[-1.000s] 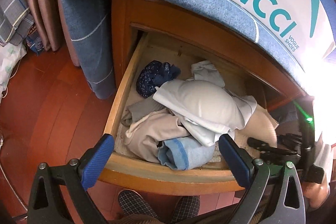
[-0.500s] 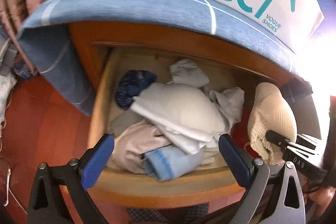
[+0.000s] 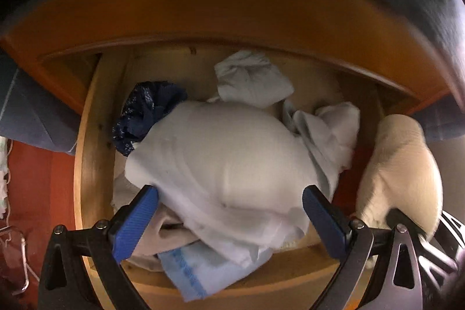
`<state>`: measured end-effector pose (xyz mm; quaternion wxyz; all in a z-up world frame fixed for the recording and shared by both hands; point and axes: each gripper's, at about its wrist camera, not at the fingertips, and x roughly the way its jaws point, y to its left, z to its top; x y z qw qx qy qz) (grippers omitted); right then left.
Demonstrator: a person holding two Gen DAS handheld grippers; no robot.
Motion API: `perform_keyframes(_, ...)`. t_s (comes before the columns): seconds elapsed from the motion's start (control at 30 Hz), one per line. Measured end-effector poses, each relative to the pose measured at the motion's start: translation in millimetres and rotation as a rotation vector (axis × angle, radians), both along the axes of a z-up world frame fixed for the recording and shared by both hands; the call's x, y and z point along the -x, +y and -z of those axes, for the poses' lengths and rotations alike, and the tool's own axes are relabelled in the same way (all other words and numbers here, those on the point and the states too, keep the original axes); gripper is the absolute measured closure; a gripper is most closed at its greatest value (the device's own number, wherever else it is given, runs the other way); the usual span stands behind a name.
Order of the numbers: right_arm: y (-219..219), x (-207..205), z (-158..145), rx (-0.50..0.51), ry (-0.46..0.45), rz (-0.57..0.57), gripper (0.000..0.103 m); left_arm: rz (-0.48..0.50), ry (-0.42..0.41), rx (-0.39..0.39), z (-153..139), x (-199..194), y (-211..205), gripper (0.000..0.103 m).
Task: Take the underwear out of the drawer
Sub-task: 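Grasp the white underwear with the left gripper while the right gripper holds the cream knit underwear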
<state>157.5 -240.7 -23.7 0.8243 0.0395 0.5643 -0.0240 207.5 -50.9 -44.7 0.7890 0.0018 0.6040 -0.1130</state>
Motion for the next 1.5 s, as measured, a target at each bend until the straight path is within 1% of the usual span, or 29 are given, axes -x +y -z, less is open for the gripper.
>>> perform_keyframes(0.03, 1, -1, 1, 0.000, 0.002, -0.004, 0.077, -0.004, 0.005, -0.006, 3, -2, -2, 0.001)
perform_keyframes(0.1, 2, -1, 1, -0.001, 0.005, -0.008, 0.077, -0.014, 0.014, -0.043, 10, -7, -7, 0.001)
perform_keyframes(0.17, 2, -1, 2, -0.009, 0.008, -0.009, 0.077, -0.028, -0.003, -0.044, 11, -7, -8, 0.001)
perform_keyframes(0.23, 0, -1, 1, -0.014, 0.012, -0.009, 0.077, -0.030, -0.002, -0.046, 12, -7, -9, 0.001)
perform_keyframes(0.27, 0, -1, 1, -0.015, 0.013, -0.011, 0.077, -0.032, 0.000, -0.061, 13, -7, -9, 0.001)
perform_keyframes(0.3, 0, -1, 2, -0.016, 0.014, -0.014, 0.077, -0.040, 0.017, -0.086, 16, -5, -10, 0.001)
perform_keyframes(0.33, 0, -1, 2, -0.018, 0.015, -0.015, 0.077, -0.040, 0.035, -0.094, 19, -5, -11, 0.001)
perform_keyframes(0.37, 0, -1, 2, -0.018, 0.017, -0.015, 0.077, -0.036, 0.046, -0.096, 21, -6, -12, 0.001)
perform_keyframes(0.53, 0, 0, 3, -0.022, 0.018, -0.018, 0.077, -0.075, 0.124, -0.121, 34, -16, -10, 0.001)
perform_keyframes(0.57, 0, 0, 3, -0.023, 0.018, -0.018, 0.077, -0.076, 0.128, -0.126, 36, -18, -10, 0.001)
perform_keyframes(0.6, 0, 0, 2, -0.024, 0.019, -0.019, 0.077, -0.079, 0.126, -0.132, 36, -18, -10, 0.002)
perform_keyframes(0.67, 1, 0, 3, -0.020, 0.024, -0.024, 0.076, -0.079, 0.121, -0.136, 37, -18, -9, 0.008)
perform_keyframes(0.73, 3, 0, 3, -0.021, 0.025, -0.030, 0.076, -0.070, 0.103, -0.149, 36, -18, -12, 0.009)
perform_keyframes(0.83, 5, -1, 4, -0.023, 0.028, -0.035, 0.076, -0.006, 0.036, -0.164, 29, -13, -24, 0.009)
perform_keyframes(0.9, 5, -1, 5, -0.029, 0.029, -0.034, 0.076, 0.021, 0.007, -0.188, 27, -10, -30, 0.009)
perform_keyframes(0.93, 4, 0, 5, -0.034, 0.029, -0.033, 0.076, 0.027, 0.007, -0.193, 28, -10, -31, 0.009)
perform_keyframes(1.0, 5, -1, 6, -0.035, 0.030, -0.034, 0.076, 0.023, 0.008, -0.203, 30, -12, -31, 0.018)
perform_keyframes(1.07, 5, -1, 6, -0.031, 0.031, -0.037, 0.076, 0.027, 0.002, -0.212, 30, -12, -36, 0.046)
perform_keyframes(1.1, 5, -1, 6, -0.027, 0.032, -0.037, 0.076, 0.028, -0.003, -0.223, 31, -12, -36, 0.052)
perform_keyframes(1.13, 6, -1, 6, -0.025, 0.033, -0.038, 0.076, 0.026, -0.008, -0.221, 31, -13, -35, 0.062)
perform_keyframes(1.17, 7, -2, 7, -0.021, 0.034, -0.038, 0.076, 0.024, -0.015, -0.209, 30, -13, -34, 0.069)
perform_keyframes(1.23, 9, -2, 7, -0.012, 0.035, -0.041, 0.076, 0.024, -0.025, -0.194, 26, -7, -34, 0.077)
perform_keyframes(1.33, 16, -4, 8, 0.014, 0.039, -0.052, 0.076, 0.033, -0.028, -0.144, 18, -5, -27, 0.084)
perform_keyframes(1.5, 22, -4, 9, 0.017, 0.039, -0.051, 0.076, 0.046, -0.038, -0.074, -2, -6, -15, 0.088)
